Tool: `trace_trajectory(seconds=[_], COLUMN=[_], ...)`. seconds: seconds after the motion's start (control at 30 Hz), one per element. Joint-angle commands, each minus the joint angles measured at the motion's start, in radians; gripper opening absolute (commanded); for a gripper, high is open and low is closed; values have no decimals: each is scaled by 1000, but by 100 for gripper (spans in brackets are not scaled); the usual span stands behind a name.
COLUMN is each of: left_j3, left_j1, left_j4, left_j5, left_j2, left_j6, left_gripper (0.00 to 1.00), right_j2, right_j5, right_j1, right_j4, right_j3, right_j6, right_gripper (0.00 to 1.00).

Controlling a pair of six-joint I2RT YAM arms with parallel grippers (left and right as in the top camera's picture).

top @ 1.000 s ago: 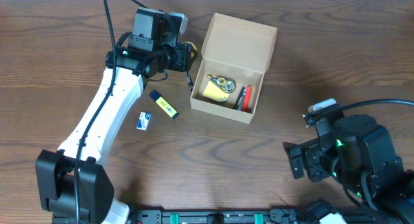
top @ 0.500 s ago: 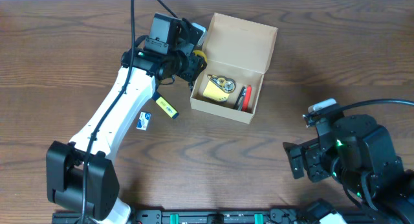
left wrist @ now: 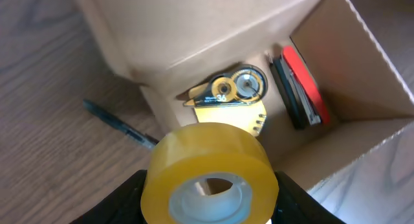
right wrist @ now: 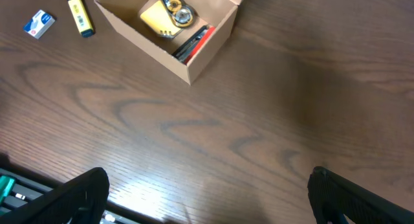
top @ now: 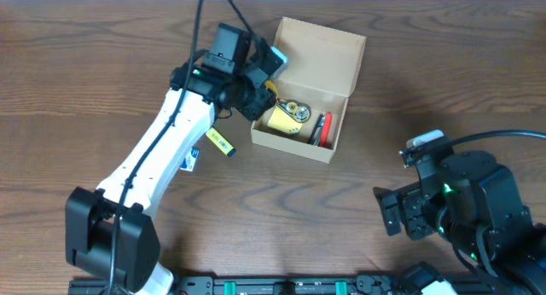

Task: Pack container
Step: 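Lower the tape roll into the box and open the left gripper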

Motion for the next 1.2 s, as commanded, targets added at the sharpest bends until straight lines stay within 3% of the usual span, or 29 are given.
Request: trace_trajectory(seconds=[0.0, 0.83, 1.17], left_j3=[25, 25, 25], left_j1=[-20, -61, -116], left_j4=[-4, 41, 1], left_j5=[-31, -27, -39], left_j2=[37, 146, 148], left_j6=[71, 79, 209], left_gripper=[5, 5, 5], right_j2=[0, 0, 0], right_j5=[6, 6, 6], right_j1=[-5, -5, -5], right_j4=[0, 0, 0], right_j3=[1, 1, 1], right_j6=[-4, -4, -4], right_gripper=[99, 99, 99])
